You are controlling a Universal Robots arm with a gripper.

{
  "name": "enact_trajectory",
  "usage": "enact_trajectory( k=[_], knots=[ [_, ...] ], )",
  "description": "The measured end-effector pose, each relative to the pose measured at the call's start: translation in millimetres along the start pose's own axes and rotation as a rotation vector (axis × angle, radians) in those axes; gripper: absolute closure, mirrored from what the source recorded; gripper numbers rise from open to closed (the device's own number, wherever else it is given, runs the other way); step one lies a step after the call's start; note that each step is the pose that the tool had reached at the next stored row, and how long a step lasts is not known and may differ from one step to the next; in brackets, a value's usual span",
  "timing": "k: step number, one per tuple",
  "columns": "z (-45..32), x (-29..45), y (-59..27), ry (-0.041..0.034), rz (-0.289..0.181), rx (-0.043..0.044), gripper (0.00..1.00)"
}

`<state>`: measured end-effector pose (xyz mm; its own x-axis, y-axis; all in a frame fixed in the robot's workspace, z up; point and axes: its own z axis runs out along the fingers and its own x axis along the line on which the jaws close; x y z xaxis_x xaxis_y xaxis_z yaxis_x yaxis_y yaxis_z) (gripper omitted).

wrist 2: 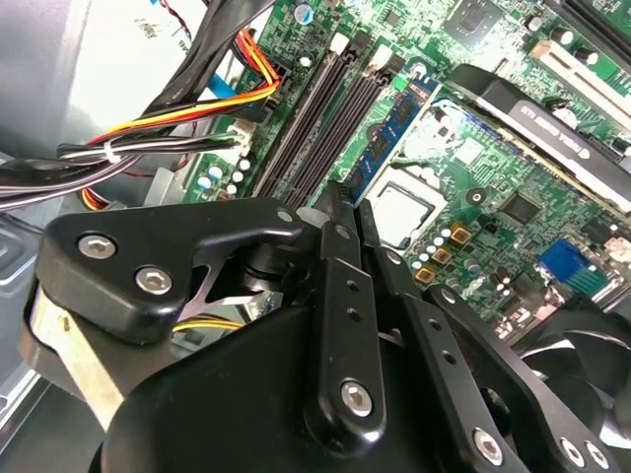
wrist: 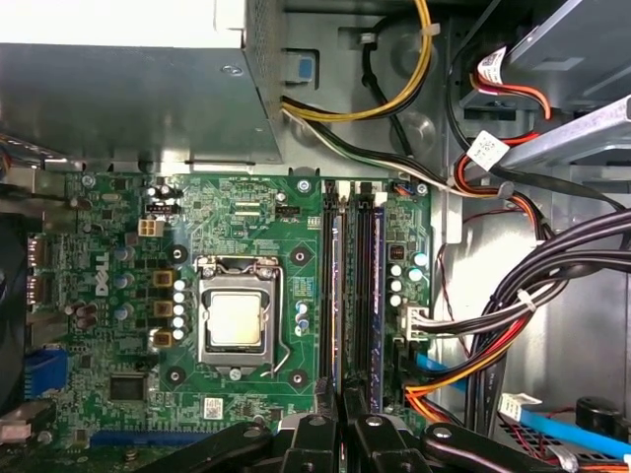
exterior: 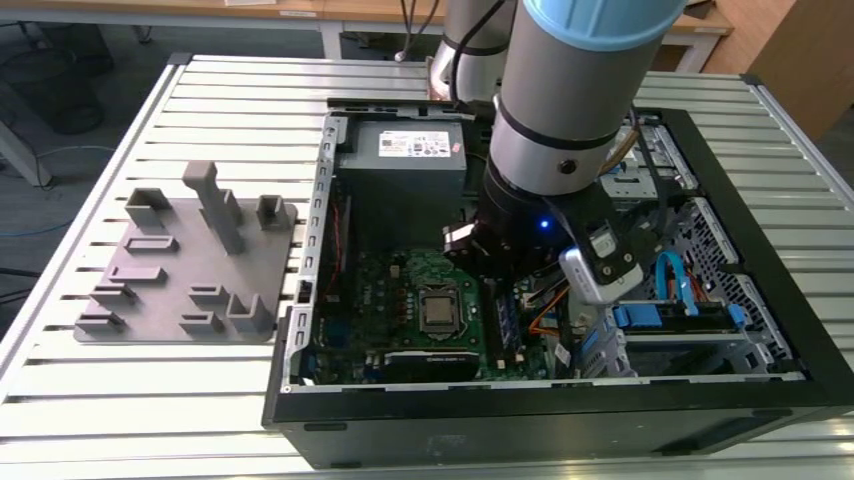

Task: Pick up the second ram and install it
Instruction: 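Insert the second ram into the second slot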

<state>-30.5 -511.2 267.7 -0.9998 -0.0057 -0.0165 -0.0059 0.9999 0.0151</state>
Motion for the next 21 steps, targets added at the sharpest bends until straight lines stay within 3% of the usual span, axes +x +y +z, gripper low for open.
enact_trajectory(
  k=[21],
  knots=[
    [7.4, 0.1, 1.8, 0.0, 0.0, 0.0011, 0.86]
  ],
)
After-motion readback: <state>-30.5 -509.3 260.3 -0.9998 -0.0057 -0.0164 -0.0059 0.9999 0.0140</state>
